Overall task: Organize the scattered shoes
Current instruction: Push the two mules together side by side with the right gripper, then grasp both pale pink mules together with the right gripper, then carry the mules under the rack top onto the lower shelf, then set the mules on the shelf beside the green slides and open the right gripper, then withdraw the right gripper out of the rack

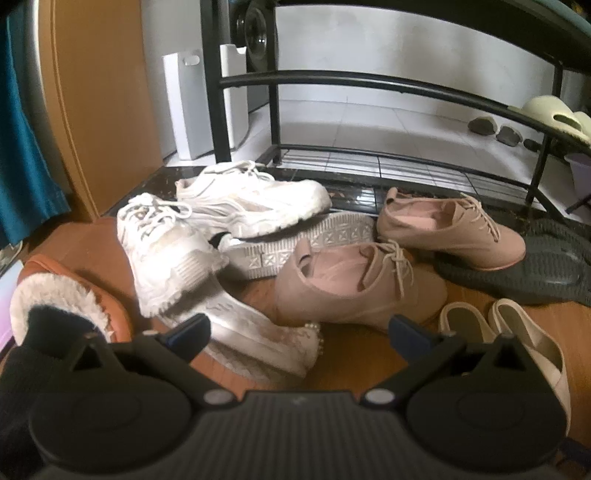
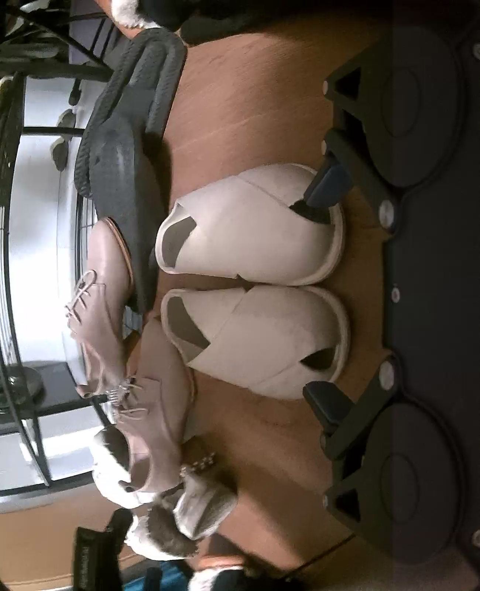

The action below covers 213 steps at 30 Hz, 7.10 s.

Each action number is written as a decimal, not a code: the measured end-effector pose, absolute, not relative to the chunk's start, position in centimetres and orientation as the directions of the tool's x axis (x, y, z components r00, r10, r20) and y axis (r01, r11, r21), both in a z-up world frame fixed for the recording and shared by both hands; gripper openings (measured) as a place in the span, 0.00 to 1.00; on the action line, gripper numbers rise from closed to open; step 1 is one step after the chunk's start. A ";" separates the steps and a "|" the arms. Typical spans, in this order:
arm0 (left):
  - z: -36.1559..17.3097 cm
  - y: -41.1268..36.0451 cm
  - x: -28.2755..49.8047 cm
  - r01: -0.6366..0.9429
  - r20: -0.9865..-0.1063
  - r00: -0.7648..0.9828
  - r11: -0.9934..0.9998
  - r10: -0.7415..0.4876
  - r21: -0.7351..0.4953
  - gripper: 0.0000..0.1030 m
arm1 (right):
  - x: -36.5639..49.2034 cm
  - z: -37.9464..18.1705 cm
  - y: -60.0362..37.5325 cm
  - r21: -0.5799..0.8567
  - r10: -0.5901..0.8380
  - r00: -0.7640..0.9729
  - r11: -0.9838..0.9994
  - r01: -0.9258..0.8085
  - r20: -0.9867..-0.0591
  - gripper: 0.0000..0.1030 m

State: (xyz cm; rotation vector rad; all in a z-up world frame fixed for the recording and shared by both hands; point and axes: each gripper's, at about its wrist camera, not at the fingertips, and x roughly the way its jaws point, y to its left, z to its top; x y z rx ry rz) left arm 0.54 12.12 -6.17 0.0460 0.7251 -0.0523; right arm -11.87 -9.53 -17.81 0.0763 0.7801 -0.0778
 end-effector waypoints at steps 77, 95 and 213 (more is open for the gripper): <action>-5.7 12.3 0.5 0.026 -0.633 0.774 0.999 -0.005 0.024 1.00 | -0.3 4.5 -16.9 0.122 0.052 0.998 0.991 -0.057 0.041 0.40; -5.7 11.9 2.1 0.035 -0.651 0.759 0.999 -0.020 0.010 1.00 | 21.2 0.5 -18.8 0.149 -0.170 0.985 0.974 0.171 -0.017 0.46; -6.2 10.1 0.8 -0.045 -0.639 0.760 0.991 0.114 0.123 1.00 | -4.9 -6.1 -18.9 0.223 -0.120 0.887 0.945 0.240 -0.447 1.00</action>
